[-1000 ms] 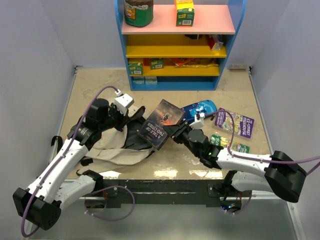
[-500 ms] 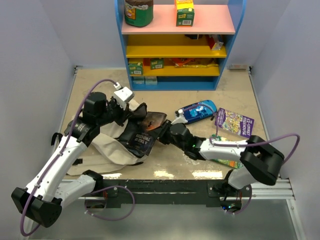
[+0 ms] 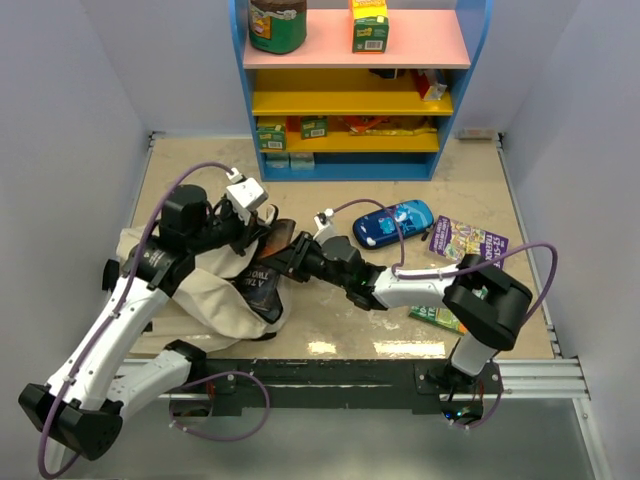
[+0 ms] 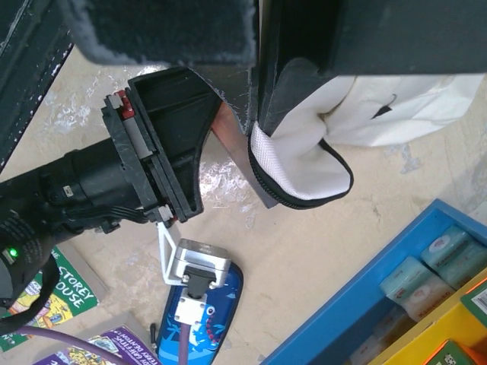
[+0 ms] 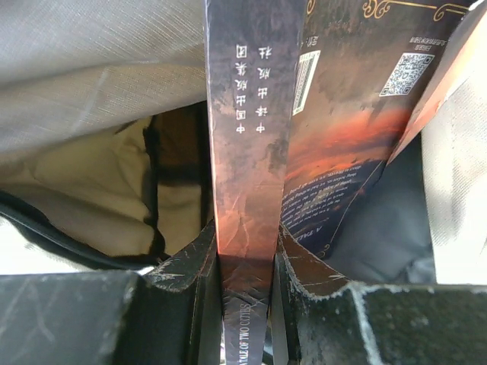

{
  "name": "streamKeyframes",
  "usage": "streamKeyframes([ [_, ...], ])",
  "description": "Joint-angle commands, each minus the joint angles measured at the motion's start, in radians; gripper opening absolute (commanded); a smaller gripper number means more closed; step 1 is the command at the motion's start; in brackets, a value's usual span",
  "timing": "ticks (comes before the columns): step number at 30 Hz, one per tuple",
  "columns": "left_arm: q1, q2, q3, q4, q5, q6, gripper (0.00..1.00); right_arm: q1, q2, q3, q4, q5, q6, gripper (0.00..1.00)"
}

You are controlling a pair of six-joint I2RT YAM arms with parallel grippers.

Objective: Pack the student bag
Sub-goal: Place the book in the student bag.

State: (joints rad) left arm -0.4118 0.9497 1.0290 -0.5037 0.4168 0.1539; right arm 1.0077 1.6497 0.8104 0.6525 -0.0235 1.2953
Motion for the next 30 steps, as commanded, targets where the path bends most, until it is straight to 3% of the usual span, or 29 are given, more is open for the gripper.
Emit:
streamKeyframes([
  [1, -0.004, -0.052, -0.001, 0.093, 0.134, 0.036, 0.00, 0.014, -0.053, 0.095, 0.468, -0.016, 0.020, 0.00],
  [4, -0.004, -0.071, -0.029, 0.071, 0.154, 0.062, 0.00, 0.014, -0.132, 0.052, 0.539, 0.155, -0.028, 0.00],
  [9, -0.004, -0.118, -0.139, 0.057, 0.180, 0.102, 0.00, 0.014, -0.176, 0.018, 0.582, 0.231, -0.044, 0.00],
  [15, -0.002, -0.126, -0.162, 0.093, 0.152, 0.133, 0.00, 0.054, -0.065, 0.016, 0.621, 0.048, 0.013, 0.00],
  [22, -0.002, -0.114, -0.150, 0.136, 0.171, 0.173, 0.00, 0.060, 0.085, -0.046, 0.409, -0.159, 0.122, 0.00],
  [30, -0.002, -0.155, -0.196, 0.145, 0.212, 0.234, 0.00, 0.055, 0.188, 0.088, 0.137, -0.415, -0.026, 0.00],
])
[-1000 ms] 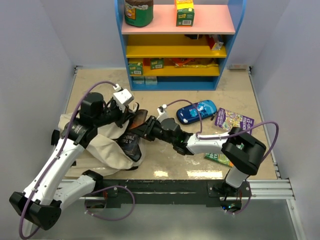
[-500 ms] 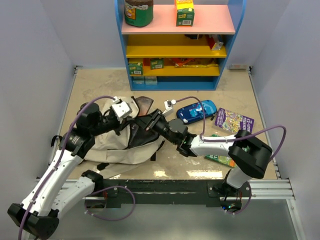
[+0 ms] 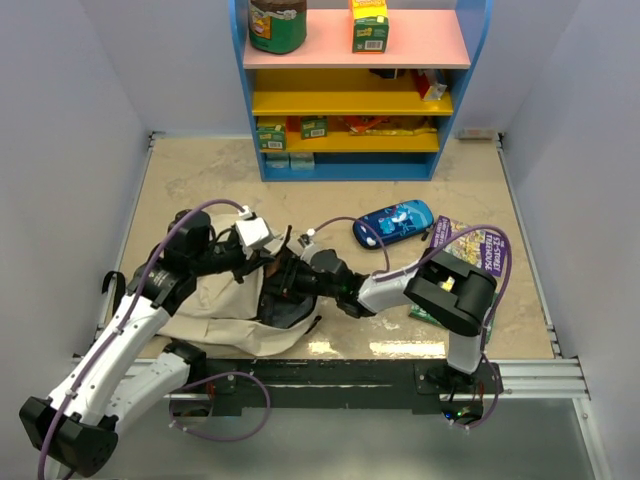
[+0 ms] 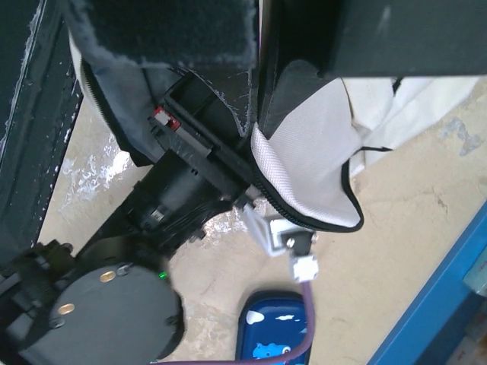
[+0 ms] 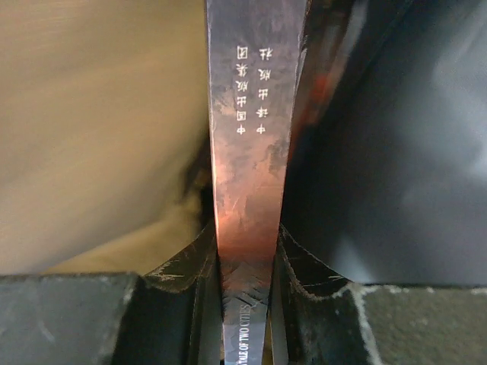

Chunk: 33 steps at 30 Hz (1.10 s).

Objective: Pack the student bag
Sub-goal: Place the book in the student bag.

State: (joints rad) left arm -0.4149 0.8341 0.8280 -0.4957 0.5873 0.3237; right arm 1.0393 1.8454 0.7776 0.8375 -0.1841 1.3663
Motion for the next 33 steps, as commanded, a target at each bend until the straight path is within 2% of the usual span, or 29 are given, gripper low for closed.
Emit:
streamKeyframes([
  [1, 0.001, -0.043, 0.002, 0.131, 0.046, 0.070, 0.00, 0.024, -0.008, 0.150, -0.078, -0.259, -0.119, 0.00],
  [4, 0.001, -0.050, 0.000, 0.118, 0.060, 0.083, 0.00, 0.022, 0.002, 0.245, -0.250, -0.264, -0.235, 0.00],
  [6, 0.001, -0.050, 0.000, 0.114, 0.080, 0.083, 0.00, 0.022, 0.012, 0.299, -0.357, -0.209, -0.309, 0.00],
  [10, 0.001, -0.053, 0.010, 0.117, 0.103, 0.077, 0.00, 0.022, 0.024, 0.331, -0.301, -0.037, -0.314, 0.00],
  [12, 0.001, -0.055, 0.016, 0.102, 0.117, 0.078, 0.00, 0.022, 0.063, 0.359, -0.375, 0.027, -0.318, 0.01],
  [14, 0.001, -0.061, 0.017, 0.082, 0.126, 0.089, 0.00, 0.022, 0.080, 0.414, -0.501, 0.076, -0.338, 0.23],
  [15, 0.001, -0.064, 0.017, 0.062, 0.128, 0.104, 0.00, 0.022, 0.080, 0.419, -0.574, 0.116, -0.370, 0.49],
  [17, 0.001, -0.076, 0.010, 0.046, 0.129, 0.121, 0.00, 0.021, 0.054, 0.391, -0.624, 0.149, -0.374, 0.67],
  [18, 0.001, -0.081, -0.001, 0.045, 0.128, 0.123, 0.00, 0.015, 0.035, 0.375, -0.662, 0.196, -0.386, 0.84],
  [20, 0.001, -0.093, -0.010, 0.045, 0.123, 0.124, 0.00, 0.007, -0.047, 0.319, -0.695, 0.244, -0.394, 0.99],
  [25, 0.001, -0.095, -0.024, 0.016, 0.117, 0.153, 0.00, -0.025, -0.256, 0.188, -0.742, 0.375, -0.430, 0.99],
  [29, -0.001, -0.087, -0.012, -0.026, 0.117, 0.204, 0.00, -0.067, -0.411, 0.150, -0.797, 0.460, -0.452, 0.98],
  [31, 0.001, -0.084, 0.008, -0.043, 0.105, 0.222, 0.00, -0.091, -0.443, 0.182, -0.940, 0.559, -0.467, 0.98],
  [32, 0.001, -0.084, 0.016, -0.061, 0.100, 0.244, 0.00, -0.105, -0.454, 0.195, -0.998, 0.659, -0.469, 0.99],
  [33, 0.001, -0.084, 0.023, -0.069, 0.098, 0.255, 0.00, -0.152, -0.478, 0.206, -1.102, 0.690, -0.469, 0.99],
])
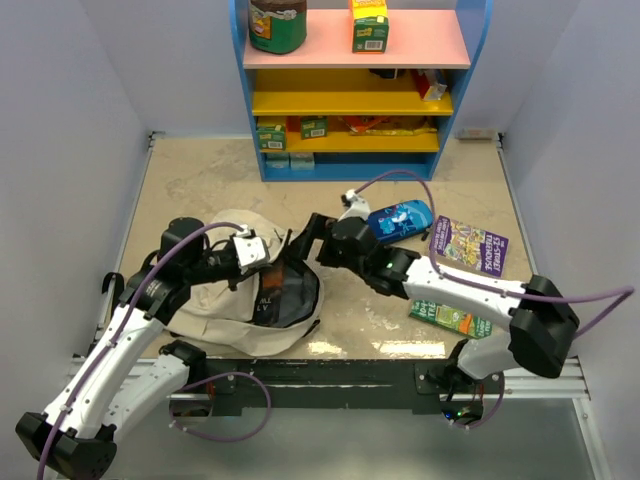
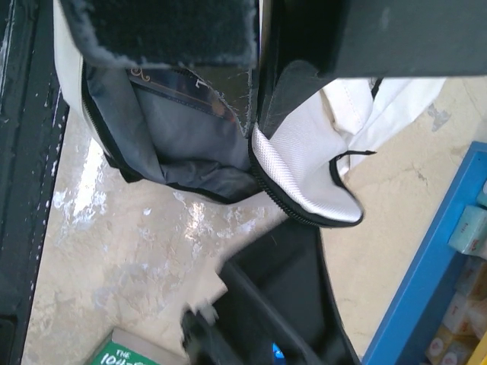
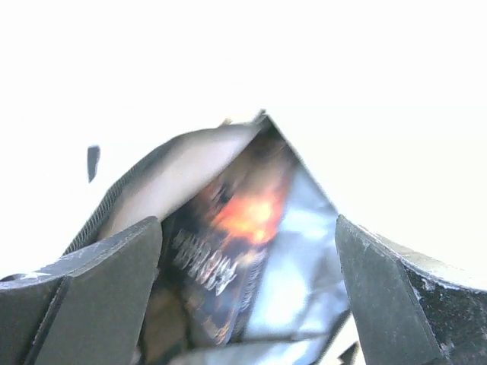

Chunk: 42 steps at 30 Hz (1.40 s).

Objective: Pack the student bag
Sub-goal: Place the book in the student bag, then pick up the book from the center of the board.

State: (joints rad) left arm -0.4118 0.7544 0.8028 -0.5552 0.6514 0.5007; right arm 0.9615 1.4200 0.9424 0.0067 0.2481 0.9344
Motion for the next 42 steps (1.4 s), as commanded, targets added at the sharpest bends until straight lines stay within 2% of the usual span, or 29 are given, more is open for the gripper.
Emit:
streamKeyframes([
  [1, -0.002, -0.009, 0.050, -0.012, 0.030, 0.084, 0.00, -0.107, -0.065, 0.050, -0.316, 0.282, -0.032, 0.99],
  [2, -0.002, -0.012, 0.044, -0.014, 0.028, 0.087, 0.00, -0.195, -0.076, 0.049, -0.388, 0.292, -0.025, 0.99],
  [6, -0.002, -0.015, 0.024, -0.011, 0.036, 0.082, 0.00, -0.416, -0.102, 0.047, -0.551, 0.273, -0.025, 0.99],
  [9, -0.002, -0.012, 0.019, -0.002, 0.039, 0.081, 0.00, -0.477, -0.101, 0.068, -0.669, 0.331, -0.016, 0.99],
  [13, -0.002, -0.010, 0.019, 0.000, 0.040, 0.084, 0.00, -0.491, -0.119, 0.042, -0.749, 0.424, 0.004, 0.99],
  [18, -0.002, -0.013, 0.015, -0.002, 0.051, 0.079, 0.00, -0.503, -0.086, -0.013, -0.761, 0.413, 0.001, 0.99],
  [27, -0.002, -0.012, 0.030, -0.017, 0.060, 0.082, 0.00, -0.521, 0.169, -0.013, -0.702, 0.398, -0.045, 0.98],
  [33, -0.002, -0.007, 0.038, -0.026, 0.060, 0.090, 0.00, -0.527, 0.186, -0.004, -0.703, 0.361, -0.039, 0.89],
  [36, -0.002, -0.004, 0.038, -0.015, 0.062, 0.085, 0.00, -0.538, 0.186, -0.019, -0.683, 0.326, -0.045, 0.69],
  [37, -0.002, -0.003, 0.038, -0.011, 0.063, 0.082, 0.00, -0.538, 0.186, -0.027, -0.673, 0.294, -0.046, 0.59],
  [40, -0.002, 0.000, 0.038, -0.005, 0.063, 0.081, 0.00, -0.543, 0.198, -0.059, -0.631, 0.238, -0.059, 0.47],
  [42, -0.002, 0.002, 0.041, -0.006, 0.063, 0.082, 0.00, -0.541, 0.197, -0.092, -0.605, 0.208, -0.059, 0.45],
])
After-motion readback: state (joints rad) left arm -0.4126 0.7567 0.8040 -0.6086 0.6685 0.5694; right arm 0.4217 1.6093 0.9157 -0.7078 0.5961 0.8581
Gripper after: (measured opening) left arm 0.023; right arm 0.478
